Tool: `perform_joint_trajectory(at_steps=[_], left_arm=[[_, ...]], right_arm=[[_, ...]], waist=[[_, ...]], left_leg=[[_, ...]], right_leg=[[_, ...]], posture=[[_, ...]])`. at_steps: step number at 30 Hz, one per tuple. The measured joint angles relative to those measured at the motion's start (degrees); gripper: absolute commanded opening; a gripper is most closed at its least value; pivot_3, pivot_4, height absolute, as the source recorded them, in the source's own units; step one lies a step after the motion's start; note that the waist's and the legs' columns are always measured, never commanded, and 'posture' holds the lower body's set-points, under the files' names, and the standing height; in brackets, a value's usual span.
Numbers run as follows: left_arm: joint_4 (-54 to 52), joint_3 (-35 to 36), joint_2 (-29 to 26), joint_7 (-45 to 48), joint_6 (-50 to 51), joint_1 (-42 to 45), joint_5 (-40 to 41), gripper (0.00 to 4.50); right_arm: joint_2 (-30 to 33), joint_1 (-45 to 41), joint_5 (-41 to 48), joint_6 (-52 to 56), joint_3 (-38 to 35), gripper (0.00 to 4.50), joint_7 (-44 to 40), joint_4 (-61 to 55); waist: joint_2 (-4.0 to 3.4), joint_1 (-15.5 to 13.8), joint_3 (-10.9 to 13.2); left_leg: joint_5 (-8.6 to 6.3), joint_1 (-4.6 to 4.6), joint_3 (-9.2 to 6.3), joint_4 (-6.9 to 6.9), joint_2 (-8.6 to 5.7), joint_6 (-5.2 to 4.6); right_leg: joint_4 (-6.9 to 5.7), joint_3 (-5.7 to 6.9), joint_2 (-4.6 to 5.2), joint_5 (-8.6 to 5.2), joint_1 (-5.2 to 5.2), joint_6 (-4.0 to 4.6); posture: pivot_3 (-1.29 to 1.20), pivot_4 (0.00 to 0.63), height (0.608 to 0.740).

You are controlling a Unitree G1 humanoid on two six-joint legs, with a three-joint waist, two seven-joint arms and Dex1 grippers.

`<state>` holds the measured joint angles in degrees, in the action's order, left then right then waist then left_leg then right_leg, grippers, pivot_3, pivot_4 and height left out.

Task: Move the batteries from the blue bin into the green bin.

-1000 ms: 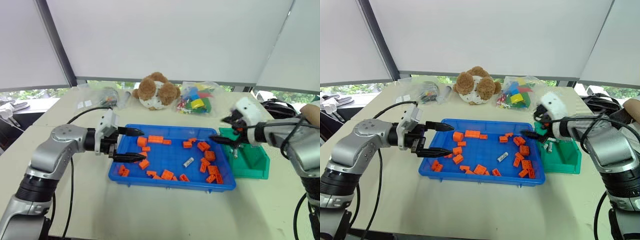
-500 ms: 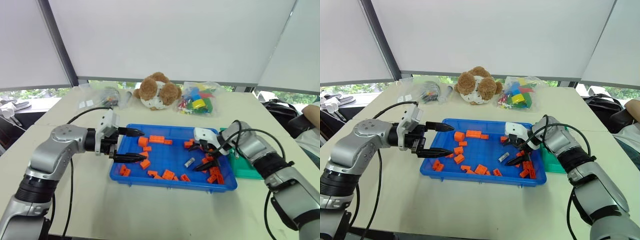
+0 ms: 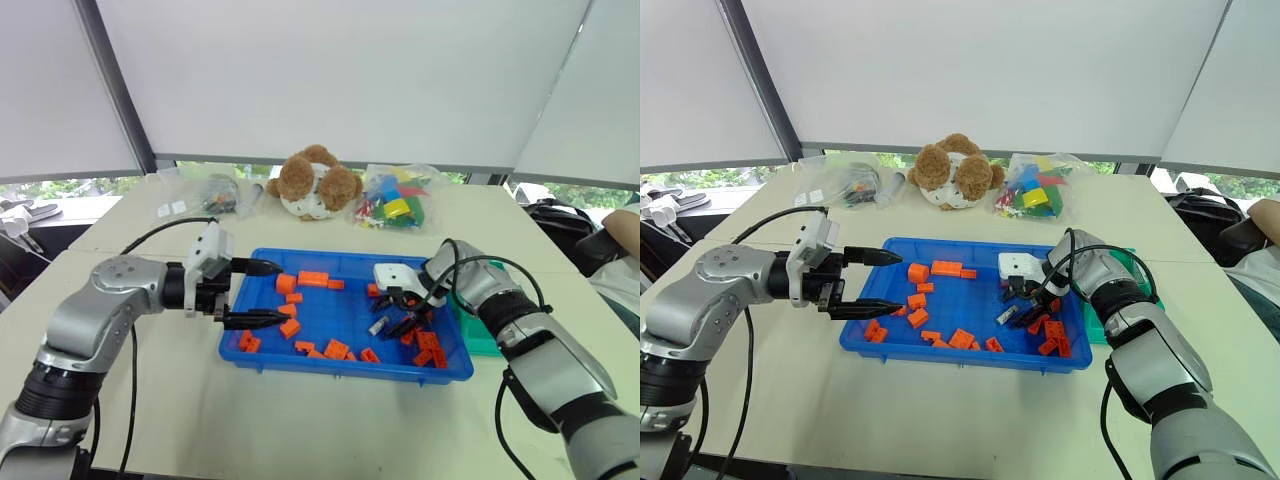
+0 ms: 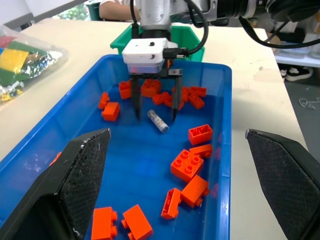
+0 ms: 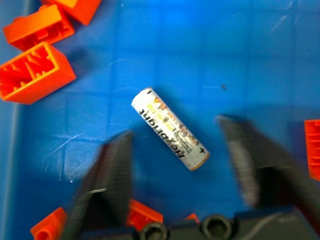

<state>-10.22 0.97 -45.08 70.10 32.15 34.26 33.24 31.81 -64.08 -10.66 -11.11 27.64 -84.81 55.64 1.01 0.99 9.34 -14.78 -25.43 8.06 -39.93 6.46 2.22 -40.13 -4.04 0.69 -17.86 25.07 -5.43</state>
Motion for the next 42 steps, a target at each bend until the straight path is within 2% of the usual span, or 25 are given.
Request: perform_joint_trajectory(at_steps=[2,3,8,11,17,18,22,26,29,31,33,38,42], left_arm=[[-0.21,0.00,0.00,-0.14,0.00,0.00,0.02,4.50],[-0.30,0.00,0.00,-0.24,0.00,-0.01,0.02,4.50],[-0.66,0.00,0.02,-0.30,0.00,-0.05,0.02,4.50],[-0.71,-0.01,0.03,-0.32,0.01,-0.05,0.02,4.50],[-1.13,0.01,0.01,-0.32,0.02,-0.33,0.04,4.50],[-1.21,0.01,0.08,-0.29,0.02,-0.30,0.10,4.50],[-0.81,0.01,0.14,-0.26,0.01,-0.33,0.15,4.50],[0.14,-0.06,0.57,-0.07,-0.01,-0.07,0.52,4.50],[1.32,-0.14,0.78,0.35,-0.13,0.19,0.51,4.50],[2.46,-0.18,0.87,0.72,-0.31,0.66,0.44,4.50],[3.54,-0.22,1.03,0.85,-0.43,1.40,0.23,4.50],[5.22,-0.22,1.11,0.90,-1.25,2.04,-0.32,4.50],[5.50,-0.21,1.09,0.89,-1.25,2.04,-0.35,4.50]], right_arm=[[-0.47,-0.26,-0.46,-0.64,-0.08,0.18,0.09,0.49],[-0.62,-0.44,-0.65,-0.96,-0.12,0.01,0.27,0.81],[-1.61,-0.25,-0.02,2.81,-3.09,0.03,2.34,0.43],[-0.47,0.30,1.77,6.94,-6.65,0.03,4.42,-3.70],[9.38,2.80,1.40,28.20,-16.09,0.03,15.59,-24.32],[11.34,4.62,1.76,34.21,-18.66,0.03,17.54,-29.32],[17.26,13.94,1.94,47.51,-24.61,0.03,22.23,-42.06],[19.93,23.60,2.99,55.36,-27.81,0.03,25.02,-50.47],[20.83,27.46,3.61,57.95,-28.82,0.03,27.16,-52.52],[20.90,28.50,4.74,58.21,-29.17,1.07,28.30,-53.35],[20.90,29.22,5.43,58.18,-29.70,1.86,29.16,-53.43],[21.70,30.66,8.14,58.38,-30.21,4.39,29.86,-54.85],[24.93,30.67,10.78,58.48,-31.41,4.46,28.70,-58.46]], waist=[[0.00,0.06,0.00],[0.00,0.09,0.00],[-0.01,-0.02,0.00],[-0.04,-0.14,0.02],[-0.06,-0.35,0.04],[-0.06,-0.37,0.04],[-0.05,-0.34,0.03],[-0.06,-0.14,0.03],[-0.06,0.01,0.03],[-0.06,-0.03,0.03],[-0.06,-0.14,0.03],[-0.06,-0.33,0.03],[-0.06,-0.28,0.03]], left_leg=[[0.00,0.03,0.00,0.01,0.00,0.00],[0.00,0.03,-0.01,0.01,0.00,0.00],[0.01,0.02,0.00,0.00,0.00,0.01],[0.01,0.00,0.00,0.00,0.00,0.01],[0.00,-0.02,0.01,0.00,-0.01,0.02],[0.00,-0.03,0.00,0.02,-0.01,0.02],[0.00,-0.03,0.02,0.03,-0.02,0.01],[0.00,-0.01,0.02,0.04,-0.02,0.01],[0.00,0.00,0.03,0.05,-0.02,0.00],[-0.01,0.00,0.03,0.05,-0.02,0.00],[-0.01,-0.01,0.03,0.03,-0.02,0.00],[-0.01,-0.02,0.04,0.02,-0.04,0.00],[-0.01,-0.02,0.03,0.03,-0.03,-0.01]], right_leg=[[0.00,0.00,0.00,0.00,-0.02,0.00],[-0.01,0.00,0.00,0.00,-0.02,0.00],[-0.01,0.00,0.00,0.00,-0.03,0.00],[-0.02,0.00,0.02,0.00,-0.01,0.00],[-0.02,0.01,0.06,0.00,0.02,0.00],[-0.02,0.01,0.05,0.00,0.02,0.01],[0.02,0.00,0.05,0.00,0.02,0.01],[0.01,-0.03,0.03,0.00,0.04,0.01],[0.01,-0.03,0.02,0.00,0.05,0.01],[0.01,-0.03,0.01,0.00,0.05,0.00],[0.01,-0.03,0.01,0.00,0.04,0.00],[0.01,-0.03,0.03,0.00,0.03,0.00],[0.01,-0.03,0.03,0.00,0.04,0.00]], posture=[[0.00,0.150,0.704],[0.00,0.150,0.704],[0.00,0.150,0.704],[0.00,0.150,0.704],[0.00,0.150,0.704],[0.00,0.150,0.704],[0.00,0.150,0.704],[0.00,0.150,0.704],[0.00,0.150,0.704],[0.00,0.150,0.704],[0.00,0.150,0.704],[0.00,0.150,0.704],[0.00,0.150,0.704]])
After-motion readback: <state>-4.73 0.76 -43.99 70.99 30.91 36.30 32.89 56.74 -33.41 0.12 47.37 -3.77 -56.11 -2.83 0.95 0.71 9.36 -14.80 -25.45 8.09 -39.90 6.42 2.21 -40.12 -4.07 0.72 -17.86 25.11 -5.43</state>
